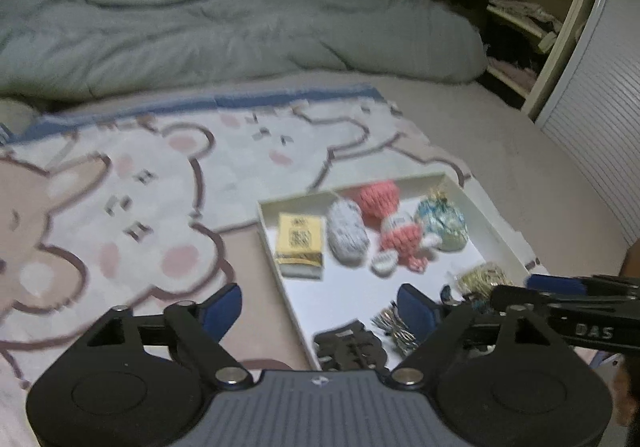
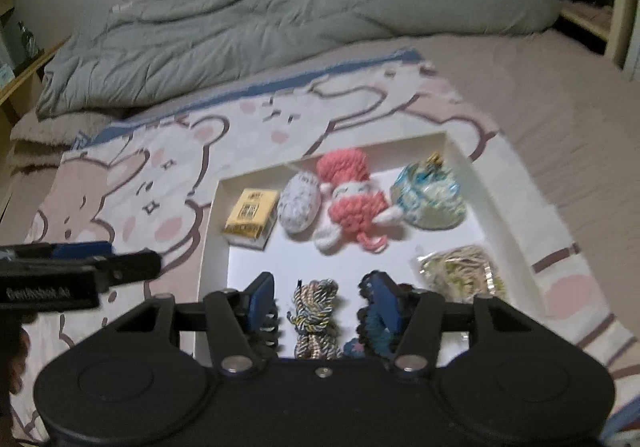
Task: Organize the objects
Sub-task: 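Open the left tool to drop the dark keychain while the right tool releases the cord keychain in the box, then withdraw both open tools up and away from the white box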
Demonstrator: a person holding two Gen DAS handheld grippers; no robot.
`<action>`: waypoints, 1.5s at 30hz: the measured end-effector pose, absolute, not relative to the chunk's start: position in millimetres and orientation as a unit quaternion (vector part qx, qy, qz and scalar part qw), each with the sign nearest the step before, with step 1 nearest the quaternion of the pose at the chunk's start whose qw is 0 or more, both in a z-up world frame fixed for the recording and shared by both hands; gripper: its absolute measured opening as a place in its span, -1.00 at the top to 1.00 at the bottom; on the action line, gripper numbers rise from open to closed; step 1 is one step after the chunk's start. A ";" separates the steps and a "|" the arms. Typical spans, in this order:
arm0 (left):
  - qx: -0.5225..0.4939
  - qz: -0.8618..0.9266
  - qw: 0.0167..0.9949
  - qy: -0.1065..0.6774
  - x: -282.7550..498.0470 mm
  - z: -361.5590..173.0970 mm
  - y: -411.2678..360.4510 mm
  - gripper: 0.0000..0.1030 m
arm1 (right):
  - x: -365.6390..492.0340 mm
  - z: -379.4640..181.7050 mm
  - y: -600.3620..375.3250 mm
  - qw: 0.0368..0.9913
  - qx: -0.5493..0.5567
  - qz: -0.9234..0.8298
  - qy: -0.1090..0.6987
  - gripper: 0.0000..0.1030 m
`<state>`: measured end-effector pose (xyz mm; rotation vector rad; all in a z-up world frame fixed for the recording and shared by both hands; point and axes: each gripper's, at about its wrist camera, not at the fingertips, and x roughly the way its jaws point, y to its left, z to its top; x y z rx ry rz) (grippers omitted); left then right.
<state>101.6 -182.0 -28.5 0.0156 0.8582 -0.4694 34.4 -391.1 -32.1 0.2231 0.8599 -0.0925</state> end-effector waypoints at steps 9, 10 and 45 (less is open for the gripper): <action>0.031 -0.233 0.904 0.357 62.8 9.0 -161.8 -0.85 | -5.9 8.1 -372.8 0.925 0.070 -0.061 0.368 -0.63; 0.034 -0.235 0.905 0.353 57.7 11.2 -160.5 -0.86 | -10.4 11.6 -370.8 0.927 0.064 -0.063 0.365 -0.66; 0.068 -0.214 0.917 0.331 -0.8 15.8 -126.2 -1.00 | -88.6 33.9 -336.8 0.936 0.039 -0.134 0.322 -1.00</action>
